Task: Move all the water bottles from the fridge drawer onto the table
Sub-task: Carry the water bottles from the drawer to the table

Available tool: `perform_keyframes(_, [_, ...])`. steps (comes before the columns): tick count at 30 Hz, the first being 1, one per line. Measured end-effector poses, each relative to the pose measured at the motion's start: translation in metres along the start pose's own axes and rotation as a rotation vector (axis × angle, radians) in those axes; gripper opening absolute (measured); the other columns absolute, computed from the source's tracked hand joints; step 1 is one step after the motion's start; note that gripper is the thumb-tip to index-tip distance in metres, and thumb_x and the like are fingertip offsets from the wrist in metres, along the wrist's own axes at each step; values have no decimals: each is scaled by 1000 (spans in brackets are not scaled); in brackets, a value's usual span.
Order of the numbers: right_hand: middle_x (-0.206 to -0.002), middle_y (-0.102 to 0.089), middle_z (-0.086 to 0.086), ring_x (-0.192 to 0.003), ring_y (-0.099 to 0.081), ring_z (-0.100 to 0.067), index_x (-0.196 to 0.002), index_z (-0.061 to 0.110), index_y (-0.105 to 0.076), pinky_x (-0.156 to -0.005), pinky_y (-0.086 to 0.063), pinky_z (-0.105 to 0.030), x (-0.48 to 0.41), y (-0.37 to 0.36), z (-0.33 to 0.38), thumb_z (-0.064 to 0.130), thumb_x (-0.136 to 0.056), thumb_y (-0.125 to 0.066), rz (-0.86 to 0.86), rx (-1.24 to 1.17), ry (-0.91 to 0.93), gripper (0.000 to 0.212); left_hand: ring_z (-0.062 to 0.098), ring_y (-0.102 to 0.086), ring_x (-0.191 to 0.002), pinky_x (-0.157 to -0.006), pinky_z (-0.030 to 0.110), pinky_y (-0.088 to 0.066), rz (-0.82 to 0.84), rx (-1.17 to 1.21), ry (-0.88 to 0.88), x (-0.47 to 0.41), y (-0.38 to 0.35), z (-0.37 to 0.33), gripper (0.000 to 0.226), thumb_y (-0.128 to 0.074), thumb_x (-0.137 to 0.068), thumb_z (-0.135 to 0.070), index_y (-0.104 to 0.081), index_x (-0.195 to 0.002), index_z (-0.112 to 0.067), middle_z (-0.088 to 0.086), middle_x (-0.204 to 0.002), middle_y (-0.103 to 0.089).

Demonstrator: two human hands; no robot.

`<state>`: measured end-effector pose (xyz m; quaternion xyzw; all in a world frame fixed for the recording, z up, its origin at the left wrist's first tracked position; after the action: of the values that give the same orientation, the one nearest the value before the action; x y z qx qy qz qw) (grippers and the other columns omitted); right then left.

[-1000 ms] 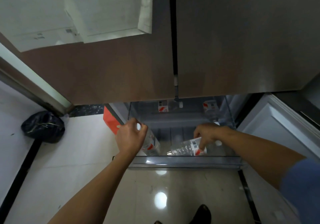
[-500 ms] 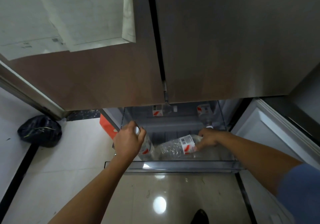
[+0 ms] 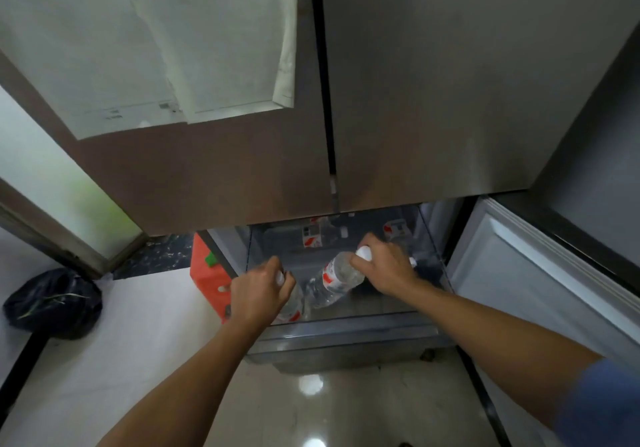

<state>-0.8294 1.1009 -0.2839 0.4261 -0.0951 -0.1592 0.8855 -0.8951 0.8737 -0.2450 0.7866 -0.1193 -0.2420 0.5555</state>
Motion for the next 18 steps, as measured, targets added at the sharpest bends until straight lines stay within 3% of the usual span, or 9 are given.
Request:
perform_keyframes(3, [-92, -68, -6, -82, -61, -34, -95, 20, -53, -64, -40, -35, 19, 23, 55, 46, -84, -56, -102, 181, 172, 28, 24, -64, -58, -56, 38, -56, -47, 13, -59, -2, 31, 0, 34, -44, -89, -48, -55, -83, -17, 5, -73, -67])
perform_keyframes(6, [-88, -69, -4, -81, -62, -32, -91, 19, -57, -63, -29, -31, 32, 55, 86, 46, -82, -58, -197, 261, 211, 28, 22, -64, -62, -65, 38, -55, -115, 9, -67, -7, 76, 1, 26, -55, -91, -41, -58, -84, -17, 4, -76, -68])
perform_keyframes(10, [-76, -68, -5, -70, -62, -29, -85, 17, -61, -58, -31, -30, 53, 95, 137, 58, -74, -42, -350, 303, 316, 47, 17, -56, -56, -49, 27, -44, -239, 27, -81, -5, 143, 11, 25, -58, -88, -39, -57, -78, -16, 1, -69, -64])
perform_keyframes(13, [-70, -63, -2, -64, -59, -26, -85, 16, -60, -56, -37, -30, 63, 106, 175, 49, -82, -57, -385, 321, 384, 33, 18, -49, -51, -47, 23, -28, -327, 7, -79, 9, 187, 22, 26, -62, -86, -35, -53, -72, -15, 2, -62, -58])
perform_keyframes(16, [-64, -55, 2, -58, -53, -23, -81, 17, -56, -55, -34, -29, 72, 99, 215, 50, -81, -54, -409, 324, 482, 33, 28, -53, -47, -49, 25, -27, -405, -53, -50, 35, 218, 42, 27, -62, -83, -35, -57, -69, -12, 10, -57, -61])
perform_keyframes(18, [-64, -59, -1, -56, -53, -22, -80, 17, -56, -52, -31, -27, 78, 85, 241, 54, -79, -47, -395, 320, 557, 38, 28, -55, -48, -48, 25, -30, -412, -81, -19, 58, 229, 59, 32, -53, -82, -42, -59, -71, -13, 9, -59, -63])
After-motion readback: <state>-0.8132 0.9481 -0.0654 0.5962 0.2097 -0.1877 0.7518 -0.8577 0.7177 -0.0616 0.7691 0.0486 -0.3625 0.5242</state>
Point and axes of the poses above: each hand's wrist, its own x-axis away from the middle knuckle, its own y-axis out of the back of the hand, z = x × y, the point moved 9 cm from there along -x, towards the middle knuckle
